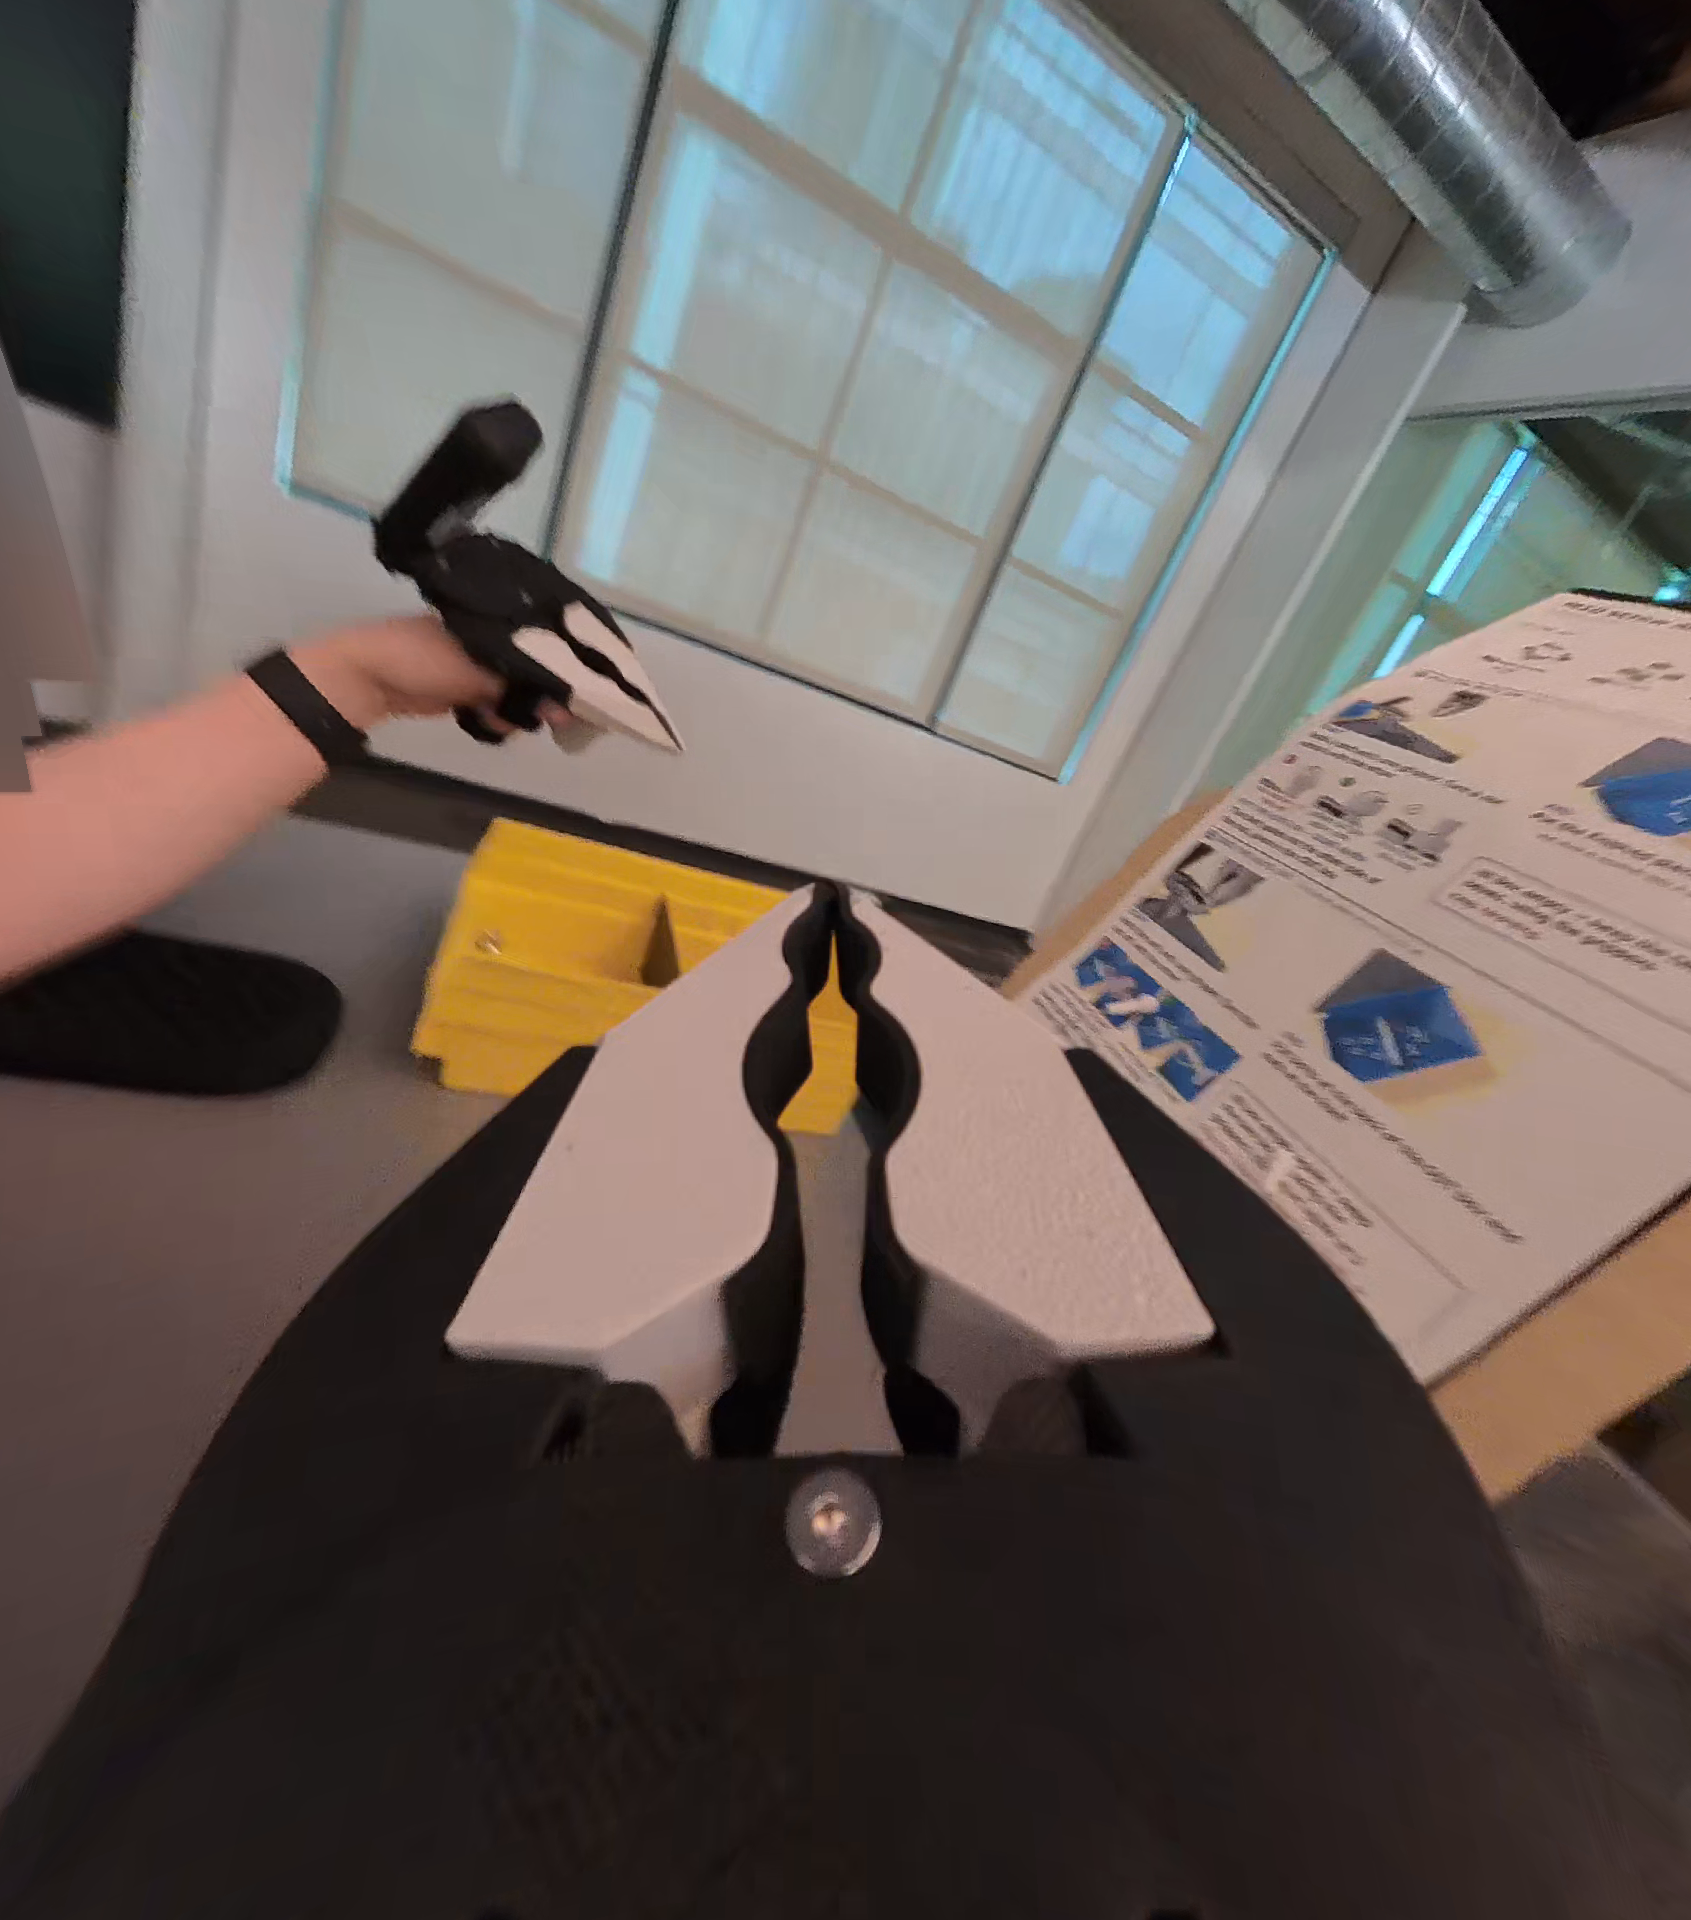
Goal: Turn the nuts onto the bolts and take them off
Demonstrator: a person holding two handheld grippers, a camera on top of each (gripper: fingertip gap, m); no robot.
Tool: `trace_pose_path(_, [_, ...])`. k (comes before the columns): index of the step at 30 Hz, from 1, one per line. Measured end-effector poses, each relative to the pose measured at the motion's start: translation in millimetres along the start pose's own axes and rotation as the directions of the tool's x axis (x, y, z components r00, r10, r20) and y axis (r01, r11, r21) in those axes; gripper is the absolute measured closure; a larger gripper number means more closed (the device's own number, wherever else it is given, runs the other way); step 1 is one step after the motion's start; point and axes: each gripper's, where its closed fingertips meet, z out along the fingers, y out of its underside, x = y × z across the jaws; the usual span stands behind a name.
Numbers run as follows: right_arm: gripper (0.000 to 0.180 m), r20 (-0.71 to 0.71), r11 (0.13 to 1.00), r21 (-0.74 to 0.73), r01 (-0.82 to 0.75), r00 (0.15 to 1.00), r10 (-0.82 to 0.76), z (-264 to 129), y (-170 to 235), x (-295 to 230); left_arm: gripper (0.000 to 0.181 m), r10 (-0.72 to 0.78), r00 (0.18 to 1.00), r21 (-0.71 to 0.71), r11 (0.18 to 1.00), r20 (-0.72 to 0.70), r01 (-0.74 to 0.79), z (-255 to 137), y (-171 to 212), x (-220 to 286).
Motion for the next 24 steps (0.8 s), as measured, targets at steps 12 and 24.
trace_pose_path(12, [0.180,-0.029,0.744,-0.536,0.398,0.872,-0.488,-1.8,64.9,17.5,0.181,0.001,0.973,0.004,1.000,-0.229,0.000,33.1,11.0,-13.9])
trace_pose_path(24, [0.180,0.056,0.618,-0.694,0.369,0.883,-0.465,-10.0,127.0,32.0,0.177,0.050,0.598,-0.292,0.838,-0.800,-0.461,115.9,141.1,14.6])
